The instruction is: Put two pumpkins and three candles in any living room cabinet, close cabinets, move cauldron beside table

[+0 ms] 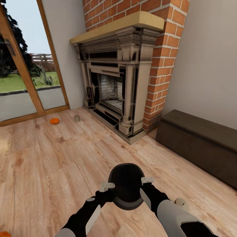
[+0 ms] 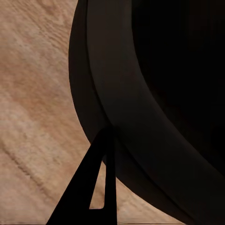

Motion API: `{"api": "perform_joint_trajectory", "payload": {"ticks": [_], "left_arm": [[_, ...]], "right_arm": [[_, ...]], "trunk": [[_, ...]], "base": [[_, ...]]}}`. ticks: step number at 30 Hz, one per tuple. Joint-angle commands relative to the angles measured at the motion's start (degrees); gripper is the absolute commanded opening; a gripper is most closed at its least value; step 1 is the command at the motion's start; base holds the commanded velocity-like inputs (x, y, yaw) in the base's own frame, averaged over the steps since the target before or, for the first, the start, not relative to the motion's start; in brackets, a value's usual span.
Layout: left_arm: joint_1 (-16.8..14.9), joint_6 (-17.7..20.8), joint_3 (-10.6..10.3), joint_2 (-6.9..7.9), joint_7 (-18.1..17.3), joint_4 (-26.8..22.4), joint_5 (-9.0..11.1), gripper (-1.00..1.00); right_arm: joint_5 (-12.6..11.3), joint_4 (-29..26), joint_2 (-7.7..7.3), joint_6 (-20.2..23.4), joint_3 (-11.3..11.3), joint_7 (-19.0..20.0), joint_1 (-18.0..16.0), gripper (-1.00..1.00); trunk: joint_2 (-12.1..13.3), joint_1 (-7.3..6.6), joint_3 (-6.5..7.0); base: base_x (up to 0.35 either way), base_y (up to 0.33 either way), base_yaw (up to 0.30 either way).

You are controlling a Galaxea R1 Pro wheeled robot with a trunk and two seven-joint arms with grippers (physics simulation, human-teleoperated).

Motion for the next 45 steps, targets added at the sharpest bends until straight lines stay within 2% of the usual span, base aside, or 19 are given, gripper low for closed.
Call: {"api": "perform_joint_trajectory", "payload": {"ticks": [1,19,45], "left_arm": [[0.0,0.3,-0.1,0.0,0.5,1.9,-0.4,-1.0],[0.0,0.2,-0.1,0.0,0.5,1.9,-0.4,-1.0],[0.0,0.3,-0.1,0.0,0.5,1.9,-0.4,-1.0]], "right_arm": [[-1.4,-1.3,0.03,0.1,0.4,0.0,0.0,-1.0],[-1.4,-1.2,0.03,0.2,0.4,0.0,0.0,-1.0],[-1.4,-1.2,0.03,0.2,0.4,0.0,-0.1,-1.0]], "trunk": [[0.0,-0.04,-0.05],[0.0,-0.04,-0.05],[0.0,-0.04,-0.05]], "base": [[-0.2,-0.152,0.137],[-0.094,-0.136,0.125],[-0.001,-0.006,0.118]]}}
